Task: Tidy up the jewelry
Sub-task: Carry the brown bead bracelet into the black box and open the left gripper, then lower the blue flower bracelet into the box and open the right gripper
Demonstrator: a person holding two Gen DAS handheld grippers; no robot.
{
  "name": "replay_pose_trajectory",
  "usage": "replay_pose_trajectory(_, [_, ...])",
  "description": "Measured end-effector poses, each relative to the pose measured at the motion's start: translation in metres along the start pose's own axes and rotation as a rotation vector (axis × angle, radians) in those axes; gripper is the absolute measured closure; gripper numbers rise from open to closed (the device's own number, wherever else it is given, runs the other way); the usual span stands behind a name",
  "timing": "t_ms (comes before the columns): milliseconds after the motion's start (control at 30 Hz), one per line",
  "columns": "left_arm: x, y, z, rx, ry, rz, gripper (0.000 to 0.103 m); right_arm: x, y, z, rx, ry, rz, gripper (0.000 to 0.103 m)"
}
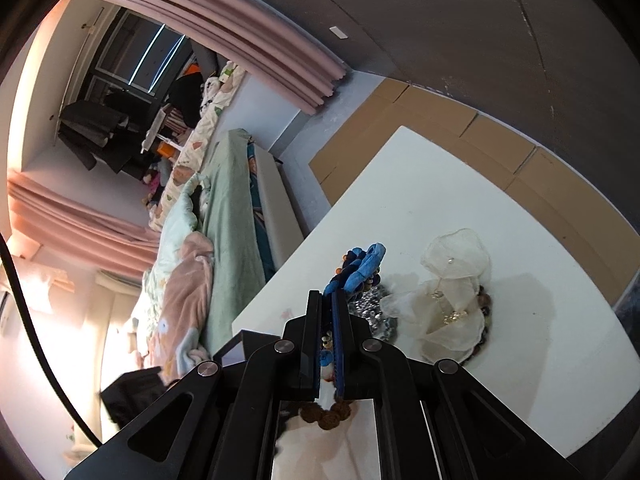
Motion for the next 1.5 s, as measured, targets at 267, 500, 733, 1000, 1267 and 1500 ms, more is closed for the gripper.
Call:
replay_pose_trajectory(267, [0.014,0.010,-0.009,0.003,-0.046,-0.033,0.082,0.005,0.005,-0.005,-0.013,0.005,-0.010,0.097])
replay_pose_trajectory(500, [0.062,0.032,-0.015,0.016,-0.166,-0.116,0.082,0.004,0.006,0.003,0.007,0.029,-0.013,0.096])
replay_pose_trajectory(733, [0.105,0.045,-0.012,0.033,-0.235,-0.186,0.082,-0.001,0.000,0.018,0.036,0.051,-0.003,0.096])
replay_pose_trajectory(1000, [0.147,0.057,0.016,0.064,-0.214,-0.259,0.083,-0.009,-0.010,0.054,0.099,0.130,0.005,0.096])
replay_pose_trajectory(1267, [0.161,0.057,0.055,0.122,-0.143,-0.270,0.083,-0.027,-0.030,0.093,0.175,0.191,0.039,0.096])
replay_pose_trajectory(1500, [0.156,0.048,0.093,0.214,-0.074,-0.200,0.048,-0.039,-0.047,0.121,0.230,0.234,0.059,0.096])
Point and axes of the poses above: each gripper's, at about its wrist camera, not at the fingertips, and x roughly against the way its jaws point, z to its left, y to its top, the point moved 10 cm from there along -x, roughly the way its jaws point, and after that the axes turned 9 degrees about x, right-handed, at the moved point
